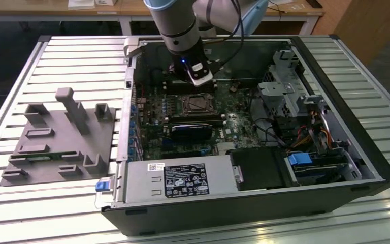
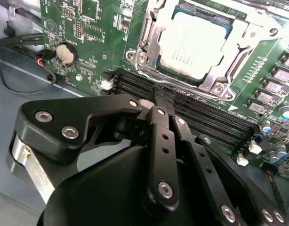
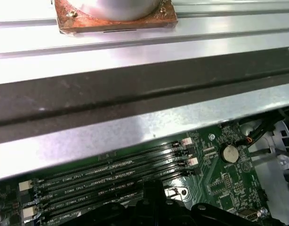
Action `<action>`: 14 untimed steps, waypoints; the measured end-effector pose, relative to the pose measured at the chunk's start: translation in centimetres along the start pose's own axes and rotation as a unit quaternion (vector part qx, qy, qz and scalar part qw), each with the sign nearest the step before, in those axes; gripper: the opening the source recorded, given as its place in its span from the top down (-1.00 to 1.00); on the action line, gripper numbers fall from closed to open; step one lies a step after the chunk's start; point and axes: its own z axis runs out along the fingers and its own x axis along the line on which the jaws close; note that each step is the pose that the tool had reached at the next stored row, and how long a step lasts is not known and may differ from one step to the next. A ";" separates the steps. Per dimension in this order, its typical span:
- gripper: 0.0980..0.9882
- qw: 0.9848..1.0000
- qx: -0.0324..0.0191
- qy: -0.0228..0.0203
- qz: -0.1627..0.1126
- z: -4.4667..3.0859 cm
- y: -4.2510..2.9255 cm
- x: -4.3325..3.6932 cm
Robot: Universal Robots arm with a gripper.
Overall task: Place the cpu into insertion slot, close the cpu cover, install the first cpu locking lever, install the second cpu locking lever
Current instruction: 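Install the first cpu locking lever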
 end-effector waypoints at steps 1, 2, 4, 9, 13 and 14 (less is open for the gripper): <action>0.98 1.000 0.000 0.000 0.000 0.00 0.00 0.00; 0.98 1.000 0.001 0.000 0.000 0.00 0.01 0.00; 0.98 1.000 0.009 -0.002 -0.003 0.03 0.07 0.02; 0.98 0.999 0.044 -0.001 -0.011 0.12 0.25 -0.05; 0.98 0.998 0.065 0.013 -0.014 0.22 0.32 -0.34; 0.98 0.997 0.069 0.018 -0.013 0.24 0.34 -0.42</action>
